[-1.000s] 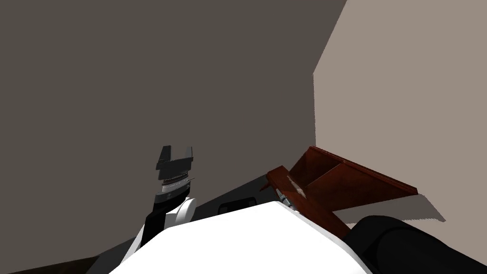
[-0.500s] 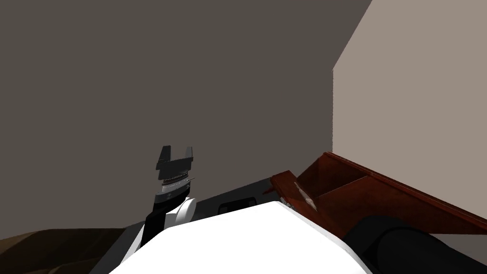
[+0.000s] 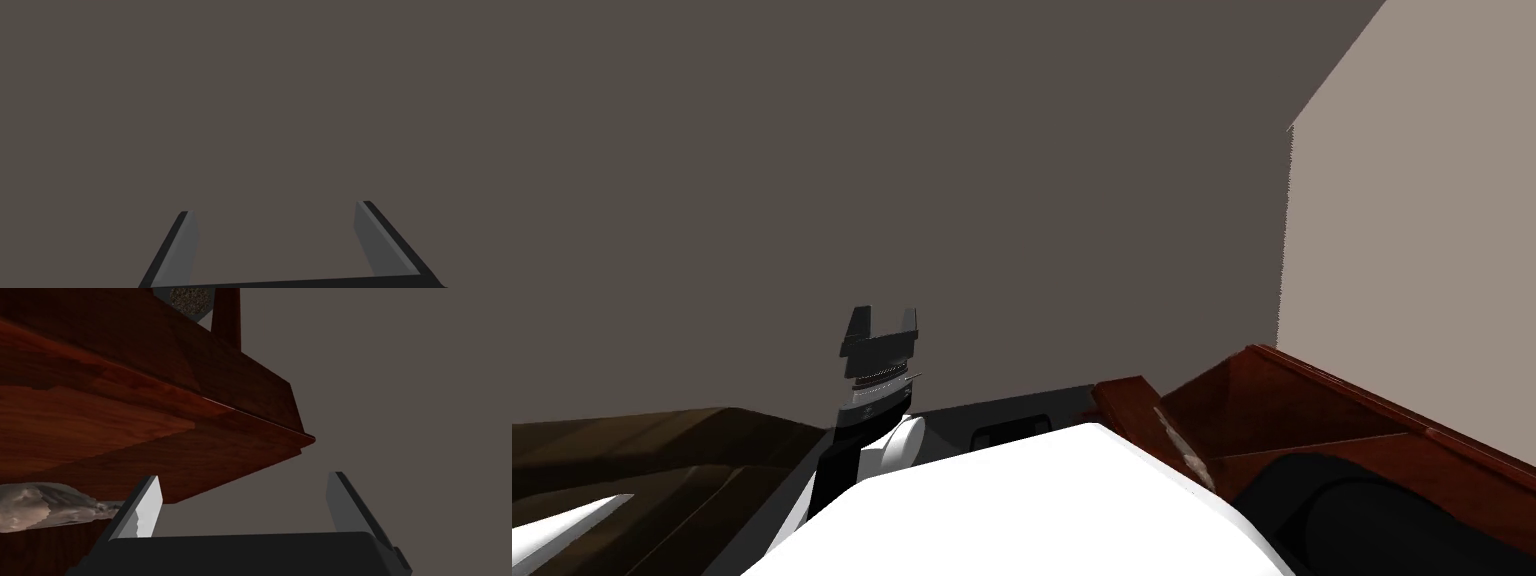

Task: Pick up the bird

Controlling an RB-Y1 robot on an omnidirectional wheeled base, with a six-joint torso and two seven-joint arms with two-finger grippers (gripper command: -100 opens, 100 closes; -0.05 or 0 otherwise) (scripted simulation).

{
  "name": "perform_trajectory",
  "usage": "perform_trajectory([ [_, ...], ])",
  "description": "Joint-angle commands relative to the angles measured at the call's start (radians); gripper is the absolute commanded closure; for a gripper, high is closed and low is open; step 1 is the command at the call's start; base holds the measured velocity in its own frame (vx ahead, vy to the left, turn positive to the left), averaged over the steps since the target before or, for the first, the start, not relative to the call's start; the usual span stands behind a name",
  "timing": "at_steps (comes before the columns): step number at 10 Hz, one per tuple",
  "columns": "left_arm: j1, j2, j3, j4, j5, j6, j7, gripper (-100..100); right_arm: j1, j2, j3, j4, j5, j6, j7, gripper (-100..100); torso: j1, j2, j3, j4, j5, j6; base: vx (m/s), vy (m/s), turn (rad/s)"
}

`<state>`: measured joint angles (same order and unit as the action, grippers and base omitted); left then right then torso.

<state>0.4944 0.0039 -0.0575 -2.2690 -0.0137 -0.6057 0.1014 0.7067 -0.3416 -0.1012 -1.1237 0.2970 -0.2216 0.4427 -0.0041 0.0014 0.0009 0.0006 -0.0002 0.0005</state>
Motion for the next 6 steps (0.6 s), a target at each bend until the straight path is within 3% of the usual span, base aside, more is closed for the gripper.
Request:
perform_trajectory([
  [1,0.0,0.0,0.0,0.0,0.0,0.0,0.0,0,0.005,0.002,-0.014,0.05,0.014,-0.001,0.017,-100,0.0,0.0,0.0,0.0,0.0,0.0,0.016,-0.043,0.19],
  [2,0.0,0.0,0.0,0.0,0.0,0.0,0.0,0,0.005,0.002,-0.014,0.073,0.014,-0.001,0.017,-100,0.0,0.0,0.0,0.0,0.0,0.001,0.005,-0.019,-0.011],
  [6,0.0,0.0,0.0,0.0,0.0,0.0,0.0,0,0.005,-0.014,-0.044,0.183,0.054,0.024,0.047,-100,0.001,0.001,0.0,0.0,0.0,0.0,0.0,-0.022,0.225],
])
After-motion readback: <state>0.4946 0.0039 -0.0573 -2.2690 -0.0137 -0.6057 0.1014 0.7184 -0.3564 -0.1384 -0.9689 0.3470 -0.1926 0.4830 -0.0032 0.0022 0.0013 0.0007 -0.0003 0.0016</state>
